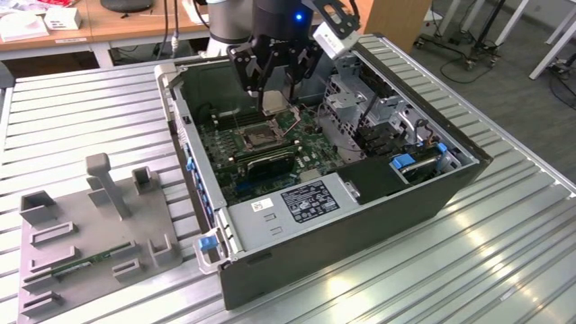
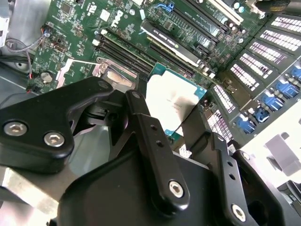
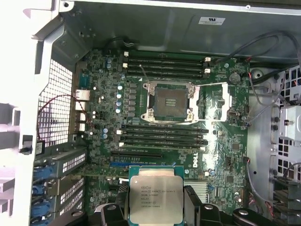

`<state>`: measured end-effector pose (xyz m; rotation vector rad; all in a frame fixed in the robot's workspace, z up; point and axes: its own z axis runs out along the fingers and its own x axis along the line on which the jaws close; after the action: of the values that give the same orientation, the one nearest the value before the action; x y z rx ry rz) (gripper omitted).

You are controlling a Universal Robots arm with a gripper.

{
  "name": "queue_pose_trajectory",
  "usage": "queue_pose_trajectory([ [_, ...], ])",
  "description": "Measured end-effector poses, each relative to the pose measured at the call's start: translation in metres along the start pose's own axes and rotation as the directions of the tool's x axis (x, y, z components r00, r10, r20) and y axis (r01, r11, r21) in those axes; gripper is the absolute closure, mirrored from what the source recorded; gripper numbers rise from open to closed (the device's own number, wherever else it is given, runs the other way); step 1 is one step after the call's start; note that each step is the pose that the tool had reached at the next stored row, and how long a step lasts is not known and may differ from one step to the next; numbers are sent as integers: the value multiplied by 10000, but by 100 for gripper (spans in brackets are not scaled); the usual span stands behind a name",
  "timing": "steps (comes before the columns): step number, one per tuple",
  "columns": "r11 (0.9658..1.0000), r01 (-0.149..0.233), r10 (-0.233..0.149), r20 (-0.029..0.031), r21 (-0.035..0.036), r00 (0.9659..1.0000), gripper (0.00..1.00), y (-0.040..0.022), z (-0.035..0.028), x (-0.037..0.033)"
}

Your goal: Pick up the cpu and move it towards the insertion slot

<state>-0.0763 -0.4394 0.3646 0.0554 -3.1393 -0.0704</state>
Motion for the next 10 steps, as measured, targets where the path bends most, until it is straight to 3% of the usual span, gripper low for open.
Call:
queue_pose_trajectory([
  [10, 10000, -3, 3, 0, 1, 10000, 45, 160, 59, -74],
])
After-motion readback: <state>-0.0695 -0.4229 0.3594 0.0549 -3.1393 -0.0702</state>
